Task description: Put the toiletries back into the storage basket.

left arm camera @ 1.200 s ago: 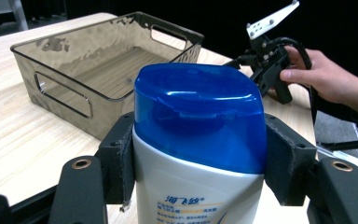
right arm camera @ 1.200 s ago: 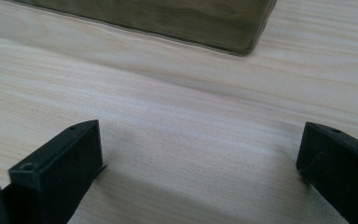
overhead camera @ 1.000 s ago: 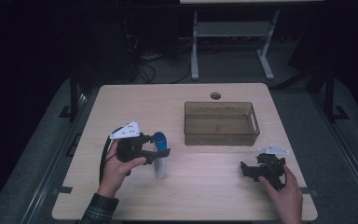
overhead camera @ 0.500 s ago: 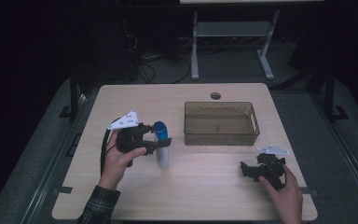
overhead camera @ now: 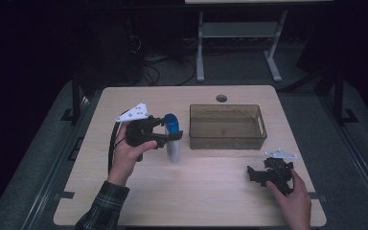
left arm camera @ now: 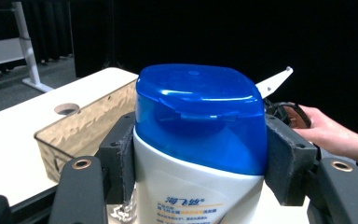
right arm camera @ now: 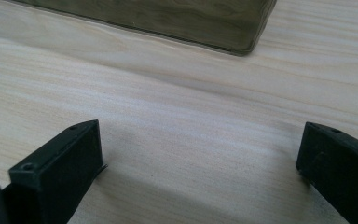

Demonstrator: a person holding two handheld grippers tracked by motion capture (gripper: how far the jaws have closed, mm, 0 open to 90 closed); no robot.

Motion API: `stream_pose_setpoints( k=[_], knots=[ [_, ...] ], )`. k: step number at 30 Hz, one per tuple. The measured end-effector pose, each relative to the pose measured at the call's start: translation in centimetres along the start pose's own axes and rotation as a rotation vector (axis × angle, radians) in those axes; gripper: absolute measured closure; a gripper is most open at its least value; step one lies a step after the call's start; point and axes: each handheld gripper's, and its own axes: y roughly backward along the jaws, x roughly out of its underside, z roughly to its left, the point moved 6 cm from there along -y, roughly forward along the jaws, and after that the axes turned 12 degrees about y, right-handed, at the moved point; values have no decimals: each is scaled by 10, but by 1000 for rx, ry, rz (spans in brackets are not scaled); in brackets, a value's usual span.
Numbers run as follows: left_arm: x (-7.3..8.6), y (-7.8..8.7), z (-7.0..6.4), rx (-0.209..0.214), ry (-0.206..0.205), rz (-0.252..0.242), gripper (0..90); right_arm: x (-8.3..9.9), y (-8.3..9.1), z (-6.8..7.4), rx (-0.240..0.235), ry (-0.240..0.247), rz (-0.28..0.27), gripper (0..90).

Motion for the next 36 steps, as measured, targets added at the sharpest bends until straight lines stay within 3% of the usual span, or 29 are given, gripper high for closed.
stream_pose_setpoints(
  k=[17,36],
  knots=[
    [-29,-25,-3,15,-24,-26,365,0,0,0,-1,0,1,0],
    [-51,-62,15,8,-35,-101,365,0,0,0,-1,0,1,0]
  ],
)
